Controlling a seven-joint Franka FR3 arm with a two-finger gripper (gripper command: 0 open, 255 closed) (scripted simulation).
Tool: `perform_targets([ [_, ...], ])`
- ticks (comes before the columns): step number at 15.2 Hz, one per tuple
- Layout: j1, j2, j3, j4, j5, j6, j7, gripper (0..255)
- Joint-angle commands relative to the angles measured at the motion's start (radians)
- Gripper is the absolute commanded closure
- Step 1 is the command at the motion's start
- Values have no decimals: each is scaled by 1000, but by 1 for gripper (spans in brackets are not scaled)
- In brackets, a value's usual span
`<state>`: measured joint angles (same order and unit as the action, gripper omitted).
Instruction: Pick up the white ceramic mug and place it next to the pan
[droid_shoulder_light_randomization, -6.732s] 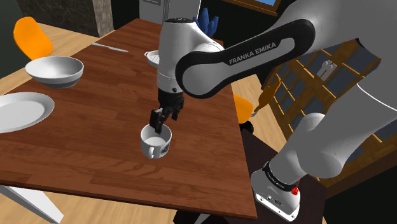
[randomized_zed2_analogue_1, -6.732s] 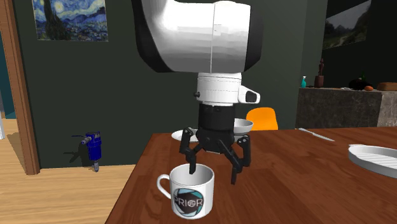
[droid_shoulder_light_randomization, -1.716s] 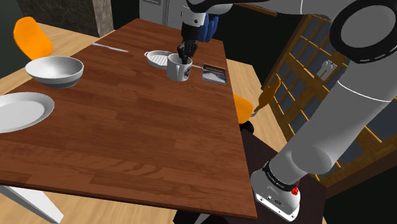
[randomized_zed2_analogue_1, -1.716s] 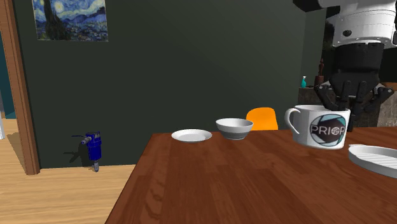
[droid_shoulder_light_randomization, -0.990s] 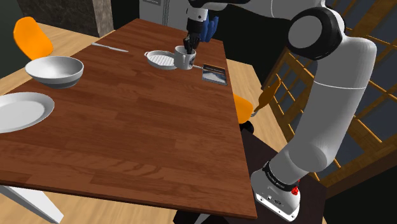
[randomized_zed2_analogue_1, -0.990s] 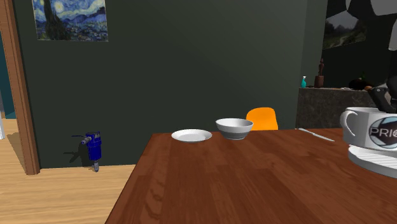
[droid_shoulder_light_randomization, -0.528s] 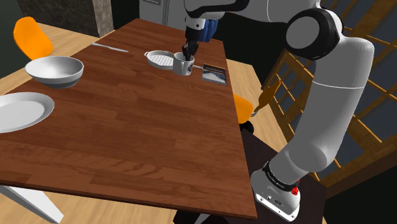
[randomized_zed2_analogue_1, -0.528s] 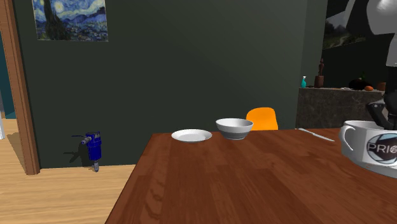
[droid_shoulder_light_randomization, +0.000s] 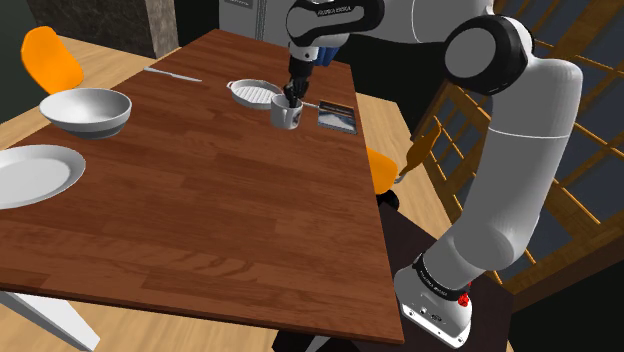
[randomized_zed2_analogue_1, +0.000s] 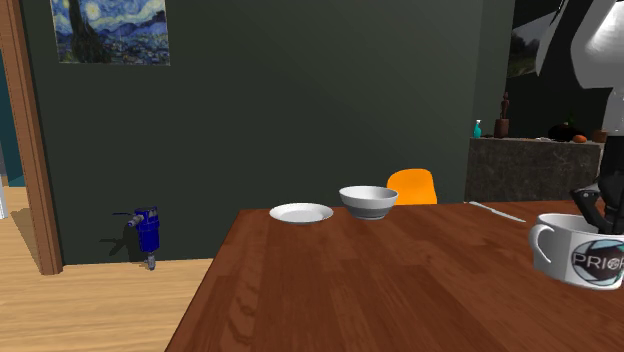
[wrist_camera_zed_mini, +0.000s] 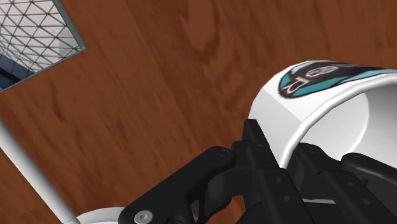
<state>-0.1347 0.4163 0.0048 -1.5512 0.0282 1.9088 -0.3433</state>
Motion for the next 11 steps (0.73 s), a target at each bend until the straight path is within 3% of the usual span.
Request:
perform_targets([
  [1,-1,8,0,-18,0,27,-2,255],
  [11,-1,48,0,-77,1,126,-5,255],
])
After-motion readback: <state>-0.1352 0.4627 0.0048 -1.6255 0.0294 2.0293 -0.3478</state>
